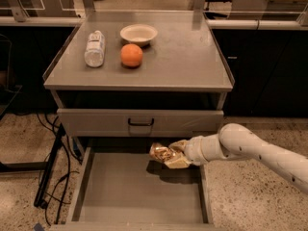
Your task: Pick orange can from middle drawer and place on counter
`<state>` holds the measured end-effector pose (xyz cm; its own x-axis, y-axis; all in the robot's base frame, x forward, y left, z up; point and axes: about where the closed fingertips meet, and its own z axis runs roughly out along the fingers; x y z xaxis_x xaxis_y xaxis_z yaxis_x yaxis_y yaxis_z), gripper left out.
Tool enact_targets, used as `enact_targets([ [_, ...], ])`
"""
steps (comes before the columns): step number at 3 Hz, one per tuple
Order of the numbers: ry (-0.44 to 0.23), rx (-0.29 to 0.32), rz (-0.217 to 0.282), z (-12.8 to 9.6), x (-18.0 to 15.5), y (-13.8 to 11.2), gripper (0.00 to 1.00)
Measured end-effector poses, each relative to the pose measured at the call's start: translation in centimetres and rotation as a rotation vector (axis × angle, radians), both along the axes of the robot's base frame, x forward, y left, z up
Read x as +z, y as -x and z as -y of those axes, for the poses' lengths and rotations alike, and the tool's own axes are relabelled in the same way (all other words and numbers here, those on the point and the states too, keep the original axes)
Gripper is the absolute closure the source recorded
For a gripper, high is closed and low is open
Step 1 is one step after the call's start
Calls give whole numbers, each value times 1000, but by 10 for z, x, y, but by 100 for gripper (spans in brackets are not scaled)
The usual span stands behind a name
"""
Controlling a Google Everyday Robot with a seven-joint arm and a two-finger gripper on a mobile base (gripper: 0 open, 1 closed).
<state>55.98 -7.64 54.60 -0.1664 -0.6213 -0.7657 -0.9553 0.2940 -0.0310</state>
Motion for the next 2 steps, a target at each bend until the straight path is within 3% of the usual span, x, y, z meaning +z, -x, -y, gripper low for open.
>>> enact_targets([
  [1,11,-11,-13,-2,-8,-5,100],
  [2,5,-14,30,4,30,-9,100],
])
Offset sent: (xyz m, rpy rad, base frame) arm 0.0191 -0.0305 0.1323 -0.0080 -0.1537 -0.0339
